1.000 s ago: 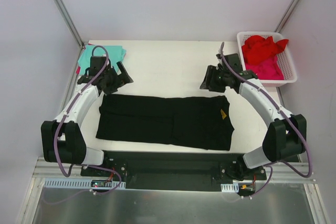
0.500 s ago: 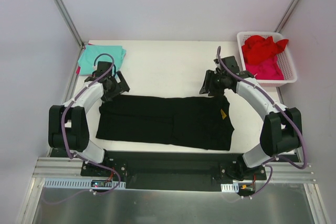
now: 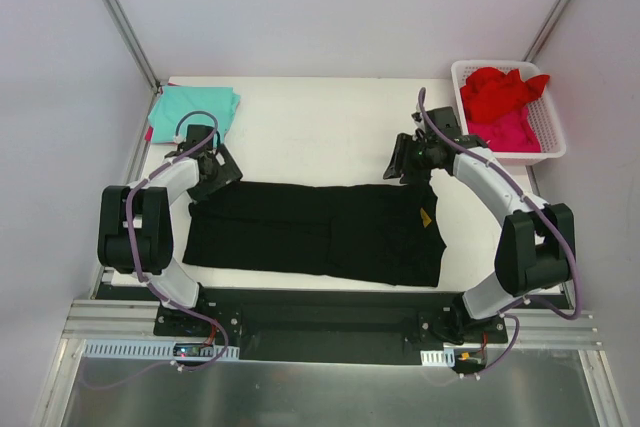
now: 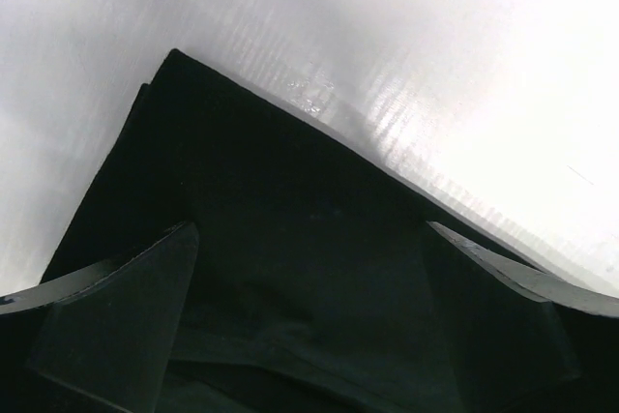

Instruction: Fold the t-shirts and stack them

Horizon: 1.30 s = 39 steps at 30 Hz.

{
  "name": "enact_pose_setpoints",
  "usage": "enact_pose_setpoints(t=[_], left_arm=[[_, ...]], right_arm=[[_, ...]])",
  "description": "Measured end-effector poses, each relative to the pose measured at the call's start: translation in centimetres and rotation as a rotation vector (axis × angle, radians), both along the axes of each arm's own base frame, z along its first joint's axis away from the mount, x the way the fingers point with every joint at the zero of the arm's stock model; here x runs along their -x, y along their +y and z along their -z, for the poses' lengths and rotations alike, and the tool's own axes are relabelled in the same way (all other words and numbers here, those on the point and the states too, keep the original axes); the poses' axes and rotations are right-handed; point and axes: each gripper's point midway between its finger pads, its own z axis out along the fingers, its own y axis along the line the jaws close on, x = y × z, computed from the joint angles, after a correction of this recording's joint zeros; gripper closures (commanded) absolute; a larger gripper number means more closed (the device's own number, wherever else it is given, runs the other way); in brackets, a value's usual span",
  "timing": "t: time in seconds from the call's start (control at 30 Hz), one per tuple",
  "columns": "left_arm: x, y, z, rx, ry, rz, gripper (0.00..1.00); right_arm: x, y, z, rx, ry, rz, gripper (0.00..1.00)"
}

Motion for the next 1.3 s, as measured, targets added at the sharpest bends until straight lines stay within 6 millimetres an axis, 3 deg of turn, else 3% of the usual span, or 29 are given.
enact_pose_setpoints(t=[0.13,0.47,0.7,1.07,1.3], left_arm=[[0.0,0.2,1.0,-0.009,0.013,-0.015,0.01],[-0.9,1.2,0.8,0.014,-0.023,-0.057,0.01],[-1.2,1.6,0.7,0.034,-0.036,-0.078,0.01],[-1.3,1.8,0.6,0.059,-0.040,-0.085,0.01],[-1.4,1.7,0.5,0.072,-0.047,-0.083,0.01]], right_arm=[[0.0,0.1,0.8,0.002,0.023,-0.004,0.46],[-1.0,-0.3,2.9,0.049,0.074,0.021,0.41],[-2.3,-2.2,7.1,0.191,0.192,0.087,0.41],[-0.1,-5.1,10.1,0.337,0.284,0.149,0.42],[0.9,-6.5,10.3,0.382,0.283,0.187,0.43]])
